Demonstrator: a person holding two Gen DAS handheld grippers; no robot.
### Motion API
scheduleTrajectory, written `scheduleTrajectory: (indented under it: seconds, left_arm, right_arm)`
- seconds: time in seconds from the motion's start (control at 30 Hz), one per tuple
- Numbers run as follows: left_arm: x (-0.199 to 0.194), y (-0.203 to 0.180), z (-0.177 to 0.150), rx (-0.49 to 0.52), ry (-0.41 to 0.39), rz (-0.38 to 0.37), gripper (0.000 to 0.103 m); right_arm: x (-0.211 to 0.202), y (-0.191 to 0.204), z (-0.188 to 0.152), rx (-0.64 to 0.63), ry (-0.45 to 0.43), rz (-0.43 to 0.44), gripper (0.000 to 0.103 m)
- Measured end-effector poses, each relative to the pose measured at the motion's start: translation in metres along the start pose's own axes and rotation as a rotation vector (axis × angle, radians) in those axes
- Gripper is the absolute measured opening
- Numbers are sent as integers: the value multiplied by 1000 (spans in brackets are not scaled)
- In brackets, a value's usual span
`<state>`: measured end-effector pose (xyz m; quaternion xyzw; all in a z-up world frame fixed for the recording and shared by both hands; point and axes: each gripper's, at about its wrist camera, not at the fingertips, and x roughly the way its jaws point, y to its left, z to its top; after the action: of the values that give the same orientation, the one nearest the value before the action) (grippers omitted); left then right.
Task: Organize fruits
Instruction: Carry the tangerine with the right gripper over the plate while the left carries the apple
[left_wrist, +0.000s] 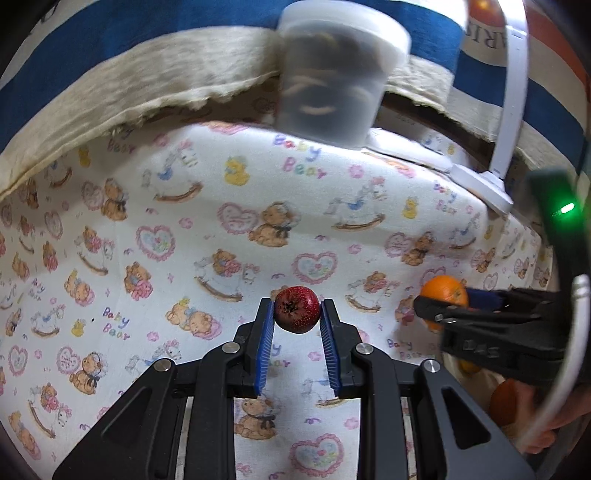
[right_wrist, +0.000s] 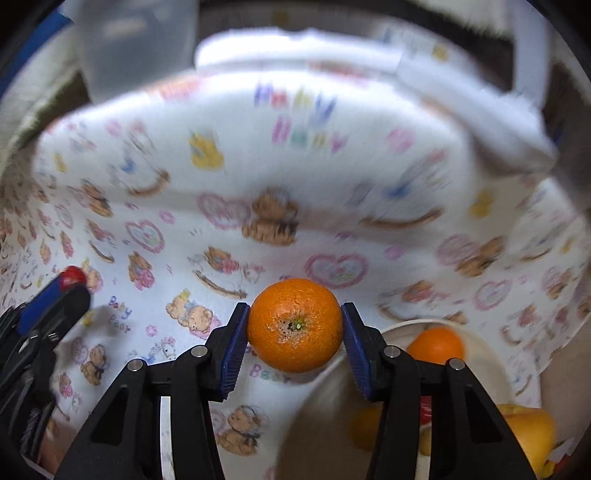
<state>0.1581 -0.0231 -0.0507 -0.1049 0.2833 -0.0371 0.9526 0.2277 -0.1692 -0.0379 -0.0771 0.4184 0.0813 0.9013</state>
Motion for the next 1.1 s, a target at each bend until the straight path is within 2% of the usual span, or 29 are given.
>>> scheduleTrajectory:
  seconds: [0.17, 0.37, 0.57, 0.73, 0.83, 1.03, 1.1]
  left_arm:
    - [-13, -14, -1, 67, -61, -23, 24]
    - [-29, -39, -3, 174, -124, -69, 24]
    - [-48, -60, 1, 210, -148, -150, 24]
    - [-60, -79, -1, 257, -141, -211, 24]
    - [-56, -91, -10, 295, -95, -274, 24]
    - [-39, -98, -19, 274, 41, -383, 24]
    - [-34, -100, -19, 281, 83, -349, 24]
  right_arm:
    - [-42, -21, -13, 51, -66, 42, 51]
    - [-101, -43, -47, 68, -157, 90, 51]
    - [-167, -65, -80, 84, -293, 60, 51]
    - [-185, -89, -107, 122, -383, 54, 51]
    - [-177, -92, -111, 148, -388, 65, 51]
    - [-148, -94, -99, 198, -351, 96, 51]
    - [-137, -95, -97, 217, -347, 126, 51]
